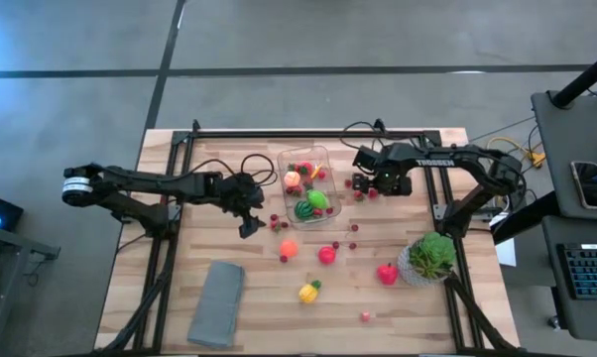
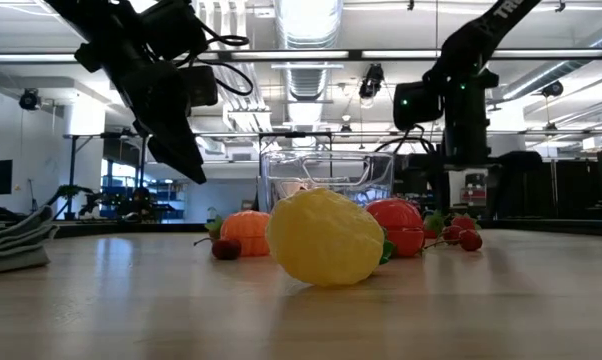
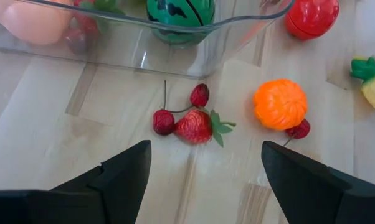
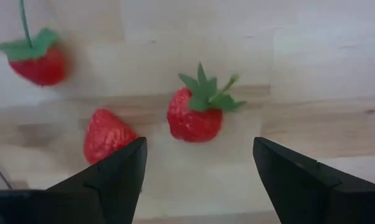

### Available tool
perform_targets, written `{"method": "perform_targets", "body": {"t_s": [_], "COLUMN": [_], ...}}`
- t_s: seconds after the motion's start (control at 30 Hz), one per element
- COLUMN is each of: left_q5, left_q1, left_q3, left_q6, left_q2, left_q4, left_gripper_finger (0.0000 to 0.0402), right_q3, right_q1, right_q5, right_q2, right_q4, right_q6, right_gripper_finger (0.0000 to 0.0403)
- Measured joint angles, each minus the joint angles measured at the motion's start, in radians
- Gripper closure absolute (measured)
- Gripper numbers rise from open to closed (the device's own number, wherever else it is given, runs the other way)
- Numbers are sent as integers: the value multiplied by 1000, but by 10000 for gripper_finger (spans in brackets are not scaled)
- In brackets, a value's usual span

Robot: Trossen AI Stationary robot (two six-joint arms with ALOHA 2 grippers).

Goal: Pick and placing Produce into tupperware
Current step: Put the red strawberry into the transparent container

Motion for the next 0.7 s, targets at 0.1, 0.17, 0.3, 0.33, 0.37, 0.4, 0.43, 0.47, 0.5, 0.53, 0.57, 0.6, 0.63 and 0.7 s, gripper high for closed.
{"method": "perform_targets", "body": {"t_s": [0.1,0.17,0.3,0.33,0.37,0.4,0.43,0.47,0.5,0.53,0.57,0.6,0.63,0.7], "left_q5": [0,0,-2,-3,-3,-3,-3,-3,-4,-4,-4,-4,-4,-4], "left_q1": [0,0,2,2,2,2,2,2,1,2,2,2,1,1], "left_q3": [0,0,0,0,0,0,0,0,0,0,0,0,0,0], "left_q6": [0,0,0,0,0,0,0,0,0,0,0,0,0,0], "left_q2": [0,0,0,0,0,0,0,0,0,0,0,0,0,0], "left_q4": [0,0,1,1,1,1,1,1,2,2,2,3,3,5], "left_gripper_finger": [112,112,112,112,112,112,112,112,112,112,112,112,112,112], "right_q3": [-25,-39,-57,-63,-70,-77,-86,-94,-101,-105,-109,-109,-109,-107], "right_q1": [-1,0,0,0,-1,-1,-1,-1,-1,0,0,0,0,0], "right_q5": [9,20,26,26,26,27,31,32,34,34,35,37,40,46], "right_q2": [0,0,0,0,0,0,0,0,0,-1,-2,-2,-2,-2], "right_q4": [56,94,111,109,109,110,110,110,110,112,113,113,112,108], "right_q6": [30,46,73,73,73,76,79,83,85,84,82,77,74,68], "right_gripper_finger": [122,126,144,150,157,163,169,175,181,186,191,196,201,210]}}
